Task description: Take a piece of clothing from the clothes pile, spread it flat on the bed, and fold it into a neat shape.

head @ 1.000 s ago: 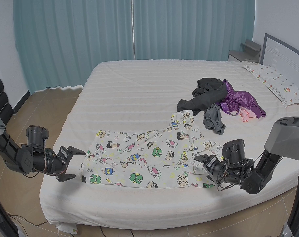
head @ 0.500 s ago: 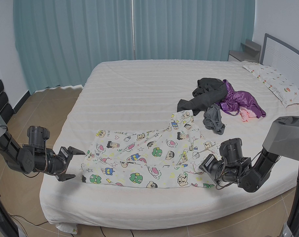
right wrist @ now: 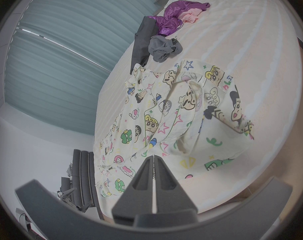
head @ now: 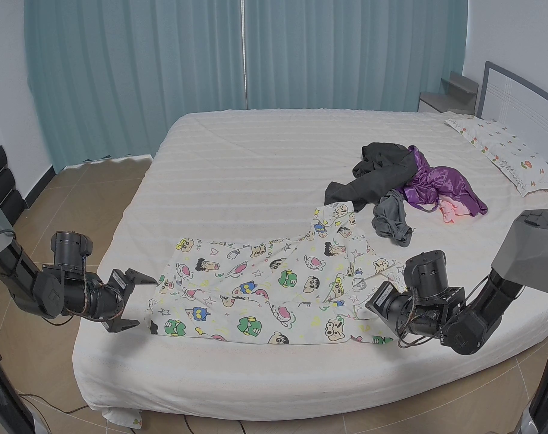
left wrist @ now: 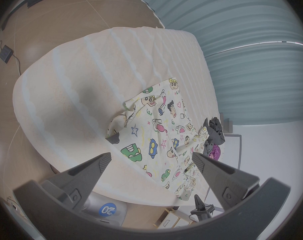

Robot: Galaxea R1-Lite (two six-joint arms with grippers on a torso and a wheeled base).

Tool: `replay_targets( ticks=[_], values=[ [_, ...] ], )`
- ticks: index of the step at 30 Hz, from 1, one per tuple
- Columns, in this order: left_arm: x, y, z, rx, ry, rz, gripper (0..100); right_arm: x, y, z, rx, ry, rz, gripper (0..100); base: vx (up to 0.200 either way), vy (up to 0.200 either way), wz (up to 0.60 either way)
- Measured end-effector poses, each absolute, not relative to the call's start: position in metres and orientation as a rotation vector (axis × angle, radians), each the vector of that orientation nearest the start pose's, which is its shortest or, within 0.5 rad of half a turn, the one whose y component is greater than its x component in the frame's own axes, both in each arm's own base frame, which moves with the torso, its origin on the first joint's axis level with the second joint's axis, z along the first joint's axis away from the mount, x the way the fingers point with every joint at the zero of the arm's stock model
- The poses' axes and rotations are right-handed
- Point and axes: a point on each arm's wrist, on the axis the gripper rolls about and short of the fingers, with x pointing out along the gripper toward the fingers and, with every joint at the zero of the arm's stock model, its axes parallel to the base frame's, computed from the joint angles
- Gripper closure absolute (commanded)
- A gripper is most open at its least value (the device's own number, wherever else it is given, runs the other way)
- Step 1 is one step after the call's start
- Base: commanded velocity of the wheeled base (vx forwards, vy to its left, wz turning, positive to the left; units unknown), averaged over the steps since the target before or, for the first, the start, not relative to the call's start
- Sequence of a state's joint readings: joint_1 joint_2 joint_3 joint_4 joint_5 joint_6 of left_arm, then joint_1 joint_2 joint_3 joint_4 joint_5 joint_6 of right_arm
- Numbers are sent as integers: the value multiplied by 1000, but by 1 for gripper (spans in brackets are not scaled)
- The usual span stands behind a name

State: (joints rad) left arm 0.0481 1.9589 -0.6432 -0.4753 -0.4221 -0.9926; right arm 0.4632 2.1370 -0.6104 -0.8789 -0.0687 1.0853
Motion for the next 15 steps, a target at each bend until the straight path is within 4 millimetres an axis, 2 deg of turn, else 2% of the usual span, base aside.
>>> replay_targets(
  ticks=[15],
  values=[
    [298,5,48,-1120,957,95,0,296,144,15,899,770,-12,0,0,0,0]
  ],
)
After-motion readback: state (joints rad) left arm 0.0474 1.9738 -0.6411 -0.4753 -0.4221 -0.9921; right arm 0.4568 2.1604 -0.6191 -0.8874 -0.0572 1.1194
